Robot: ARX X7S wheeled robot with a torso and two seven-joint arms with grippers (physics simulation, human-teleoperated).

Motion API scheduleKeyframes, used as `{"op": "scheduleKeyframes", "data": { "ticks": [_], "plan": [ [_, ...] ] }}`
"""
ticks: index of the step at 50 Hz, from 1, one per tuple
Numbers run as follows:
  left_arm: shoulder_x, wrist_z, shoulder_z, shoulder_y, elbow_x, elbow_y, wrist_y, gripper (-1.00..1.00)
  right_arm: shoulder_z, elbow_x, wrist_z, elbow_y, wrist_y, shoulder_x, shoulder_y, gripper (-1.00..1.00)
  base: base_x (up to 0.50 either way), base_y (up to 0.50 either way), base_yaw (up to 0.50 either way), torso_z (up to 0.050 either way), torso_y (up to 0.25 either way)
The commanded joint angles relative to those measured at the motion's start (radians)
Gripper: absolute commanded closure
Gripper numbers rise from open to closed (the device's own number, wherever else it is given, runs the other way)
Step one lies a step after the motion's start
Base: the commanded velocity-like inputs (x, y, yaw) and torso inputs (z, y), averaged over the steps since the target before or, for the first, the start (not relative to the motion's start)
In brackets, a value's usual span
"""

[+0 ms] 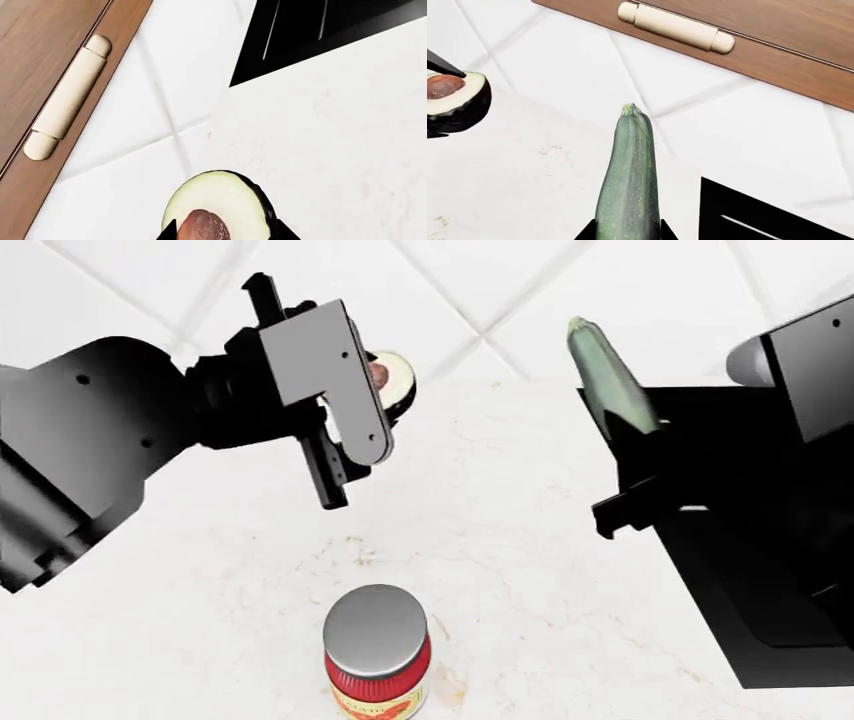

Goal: Pick up the fruits and vegetables and place them in the sink. Turn on the sink faucet to wash them. Then turn the sink off and put them in the tray.

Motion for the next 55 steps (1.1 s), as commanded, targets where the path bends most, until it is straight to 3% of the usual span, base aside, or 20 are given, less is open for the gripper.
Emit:
{"op": "scheduleKeyframes", "data": {
  "ticks": [1,12,23,55],
  "plan": [
    [-0.108,-0.116,-0.055,0.042,-0.051,0.196,-0.081,1.00,0.032,-0.006,0.002,-0.046,-0.028,0.026,-0.027,1.00,0.00,0.00,0.00,0.000,0.000],
    [-0.113,-0.153,-0.081,0.036,-0.067,0.219,-0.116,1.00,0.116,0.000,-0.012,-0.108,-0.099,0.102,-0.142,1.00,-0.30,-0.33,0.00,0.000,0.001],
    [-0.095,-0.147,-0.081,0.007,-0.063,0.214,-0.128,1.00,0.132,-0.031,-0.039,-0.120,-0.129,0.100,-0.187,1.00,-0.32,-0.42,0.00,0.001,0.000],
    [-0.065,-0.127,-0.054,0.015,-0.053,0.204,-0.106,1.00,0.080,-0.045,-0.092,-0.114,-0.109,0.081,-0.198,1.00,-0.01,-0.50,0.00,0.000,0.000]
  ]
}}
